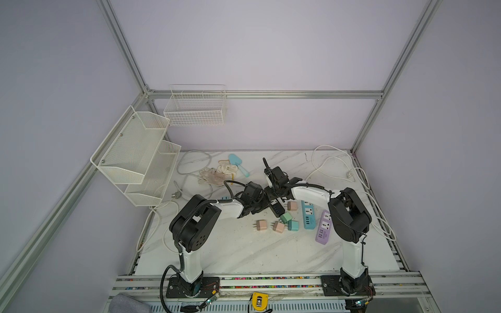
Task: Pull the plug off the socket
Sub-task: 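Close the right gripper on the remaining pink USB adapter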
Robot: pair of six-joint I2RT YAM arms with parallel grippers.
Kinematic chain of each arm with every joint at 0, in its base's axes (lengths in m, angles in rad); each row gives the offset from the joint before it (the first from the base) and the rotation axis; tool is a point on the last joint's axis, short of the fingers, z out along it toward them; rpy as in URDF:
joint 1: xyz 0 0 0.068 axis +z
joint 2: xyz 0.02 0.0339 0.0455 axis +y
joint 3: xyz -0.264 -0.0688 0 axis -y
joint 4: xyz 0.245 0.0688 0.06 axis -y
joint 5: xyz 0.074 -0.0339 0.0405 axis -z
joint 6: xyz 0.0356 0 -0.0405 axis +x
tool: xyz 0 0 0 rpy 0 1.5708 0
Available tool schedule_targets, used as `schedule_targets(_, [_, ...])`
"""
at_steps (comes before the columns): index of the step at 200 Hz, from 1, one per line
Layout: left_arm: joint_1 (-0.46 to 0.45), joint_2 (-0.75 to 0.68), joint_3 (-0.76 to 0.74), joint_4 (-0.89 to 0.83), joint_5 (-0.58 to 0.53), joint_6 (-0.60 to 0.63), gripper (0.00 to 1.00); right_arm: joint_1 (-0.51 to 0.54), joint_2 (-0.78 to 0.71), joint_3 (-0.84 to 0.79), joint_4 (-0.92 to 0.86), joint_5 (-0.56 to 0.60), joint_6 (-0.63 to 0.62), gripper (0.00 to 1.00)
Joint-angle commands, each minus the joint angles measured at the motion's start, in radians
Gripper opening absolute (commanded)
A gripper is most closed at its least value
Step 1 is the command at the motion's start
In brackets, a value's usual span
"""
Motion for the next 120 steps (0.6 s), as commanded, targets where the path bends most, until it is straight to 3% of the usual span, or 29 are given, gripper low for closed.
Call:
schedule_targets(1, [-0.014,-0.003,-0.066,-0.103,-0.033,0.007,0.34,0.003,-0.003,0.019,0.023,-0.055,-0.005,0.17])
schedule_targets(53, [-0.017,-0.002,-0.070,-0.114,-0.037,0.018,0.33,-0.032,-0.016,0.044,-0.009,0.033,0.017,0.17])
schedule_targets(91, [-0.019,0.008,-0.053,-0.143,-0.047,0.022,0.31,0.010,0.007,0.068,-0.020,0.029,0.012,0.14])
schedule_targets(120, [-0.019,0.000,-0.060,-0.145,-0.045,0.032,0.30,-0.023,-0.021,0.045,-0.003,-0.001,0.009,0.13])
